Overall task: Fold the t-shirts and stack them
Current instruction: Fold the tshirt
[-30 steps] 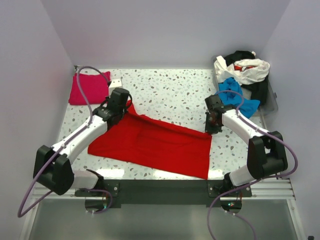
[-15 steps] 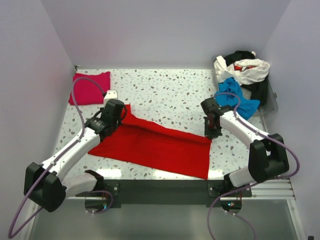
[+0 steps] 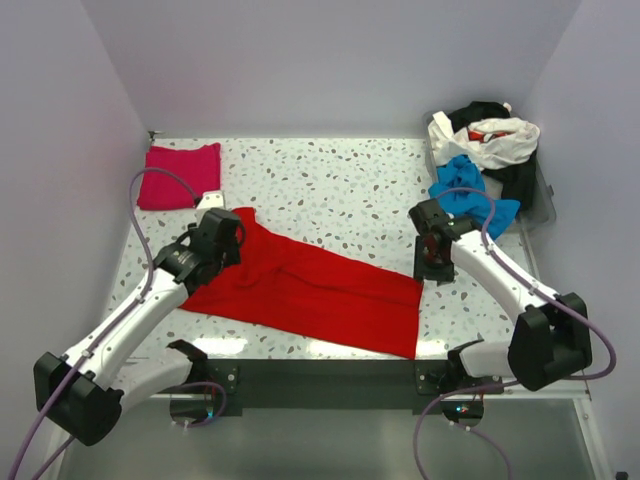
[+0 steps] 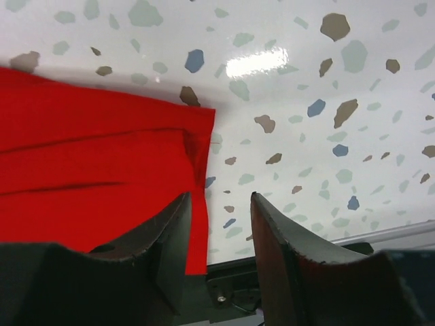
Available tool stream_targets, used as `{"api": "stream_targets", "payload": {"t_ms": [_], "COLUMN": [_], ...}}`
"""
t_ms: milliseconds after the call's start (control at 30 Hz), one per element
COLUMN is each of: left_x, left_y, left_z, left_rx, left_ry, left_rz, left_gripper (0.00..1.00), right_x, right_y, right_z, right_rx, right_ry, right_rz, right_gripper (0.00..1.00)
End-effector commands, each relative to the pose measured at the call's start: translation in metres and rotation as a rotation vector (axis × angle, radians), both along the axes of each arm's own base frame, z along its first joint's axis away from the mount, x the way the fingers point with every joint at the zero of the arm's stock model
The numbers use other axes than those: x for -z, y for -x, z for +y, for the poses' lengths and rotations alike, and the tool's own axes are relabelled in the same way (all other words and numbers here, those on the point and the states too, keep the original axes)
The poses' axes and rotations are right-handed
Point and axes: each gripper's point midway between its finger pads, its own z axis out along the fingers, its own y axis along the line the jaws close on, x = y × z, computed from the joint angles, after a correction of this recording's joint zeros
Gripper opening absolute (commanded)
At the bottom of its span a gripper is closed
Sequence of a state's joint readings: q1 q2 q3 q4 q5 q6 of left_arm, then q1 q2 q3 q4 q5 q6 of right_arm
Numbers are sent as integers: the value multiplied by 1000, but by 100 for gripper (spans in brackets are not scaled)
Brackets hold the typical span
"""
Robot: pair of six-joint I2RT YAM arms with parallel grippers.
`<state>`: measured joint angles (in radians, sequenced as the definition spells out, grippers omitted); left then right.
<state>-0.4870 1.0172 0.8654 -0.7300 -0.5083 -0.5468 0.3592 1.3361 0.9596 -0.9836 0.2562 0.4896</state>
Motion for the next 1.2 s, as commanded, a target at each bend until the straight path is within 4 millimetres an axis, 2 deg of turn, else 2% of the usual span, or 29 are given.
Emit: {"api": "stream_targets", "payload": {"t_ms": [0,67,100,233,267,300,367,400,467,500,567,833,1167], "left_x": [-13,-15,-7,-3,-3,7,8,20,24,36,42,82,105], "left_y": [-4,-17,-23,-53,-60,-66,-78,-83,-93,-96,-102,-116,-118], "left_z": [-4,-13,-16,-40,-47,-53,-65,-68,-75,-74,-76,-52,-43], "left_rx": [-16,13,18,59,74,84,100,102,112,108,115,87,82], "left_ry": [26,31,19,51,70,68,92,83,92,84,92,85,77], "left_rz": [-16,-42,-14,-34,-36,-11,-13,13,13,44,56,120,157], "left_gripper": [55,59,60,66,68,68,69,70,70,70,70,70,70], "right_x": [-14,-10,-5,11,13,17,26,28,34,35,40,45,50], "right_y": [-14,-25,-28,-42,-43,-43,-42,-42,-40,-39,-36,-28,-18], "right_z": [13,26,34,47,49,49,49,49,47,46,45,36,26], "right_rx": [8,0,-8,0,5,7,14,15,20,20,24,33,58], "right_ry": [-60,-115,-151,-200,-209,-209,-204,-201,-188,-186,-178,-134,-93], "right_rz": [-55,-76,-64,-88,-84,-75,-55,-51,-45,-39,-21,0,25], "right_gripper": [44,40,40,39,39,38,38,38,38,38,37,38,38]}}
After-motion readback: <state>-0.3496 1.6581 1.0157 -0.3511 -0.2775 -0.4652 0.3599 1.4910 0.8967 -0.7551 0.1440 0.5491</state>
